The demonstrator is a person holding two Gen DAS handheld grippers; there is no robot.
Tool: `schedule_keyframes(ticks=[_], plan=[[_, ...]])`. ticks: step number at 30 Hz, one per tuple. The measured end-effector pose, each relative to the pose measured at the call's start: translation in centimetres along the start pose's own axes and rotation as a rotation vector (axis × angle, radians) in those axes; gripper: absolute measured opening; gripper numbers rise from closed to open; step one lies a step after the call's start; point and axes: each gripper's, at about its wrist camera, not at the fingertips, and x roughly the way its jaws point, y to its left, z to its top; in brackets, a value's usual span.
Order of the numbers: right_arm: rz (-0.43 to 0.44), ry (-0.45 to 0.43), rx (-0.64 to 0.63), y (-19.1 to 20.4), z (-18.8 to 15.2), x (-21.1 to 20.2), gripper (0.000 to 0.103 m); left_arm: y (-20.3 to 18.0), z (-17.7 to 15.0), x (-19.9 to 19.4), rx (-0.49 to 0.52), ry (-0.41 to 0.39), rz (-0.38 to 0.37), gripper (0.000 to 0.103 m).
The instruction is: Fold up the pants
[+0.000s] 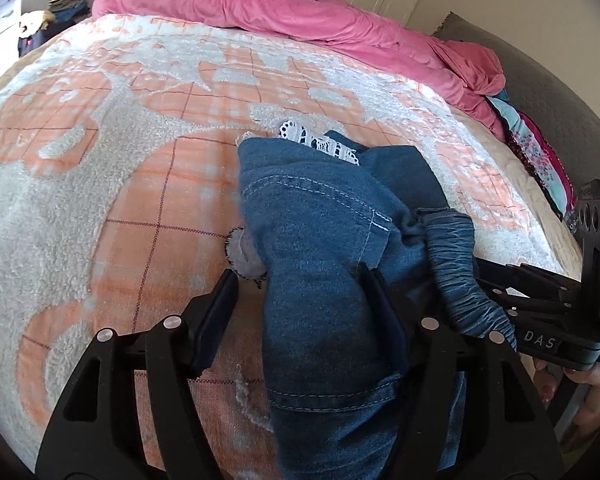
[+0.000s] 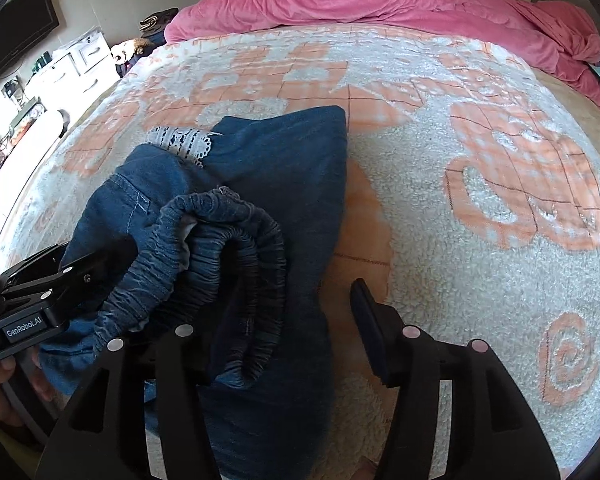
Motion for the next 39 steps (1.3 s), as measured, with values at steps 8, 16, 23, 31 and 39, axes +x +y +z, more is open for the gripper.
schedule_keyframes(ticks=[8, 16, 23, 31, 39], plan=[[0.022, -0.04, 0.03, -1.4, -0.3, -1.5, 0.076, -0.5, -0.1, -1.6, -0.004, -0.021, -0.005, 0.069], [0.025, -0.077, 0.05, -2.3, -0.6, -3.3, 0.077, -1.2, 0.1, -3.6, 0.009, -0.069, 0.016, 0.078], [0.043, -0.156, 0.069, -2.4, -0.5, -5.2, 0.077, -1.3, 0.0, -6.0, 0.0, -0.121, 0.041, 0.093], [0.077, -0.283, 0.102, -2.6, -1.1, -9.7, 0.098, -1.8, -0.5, -9.1, -0.001, -0.164, 0.064, 0.093], [0.018, -0.382, 0.015, -1.1, -2.5, -13.3, 0.098, -2.7, -2.1, -12.3, 0.019, -0.2, 0.085, 0.094]])
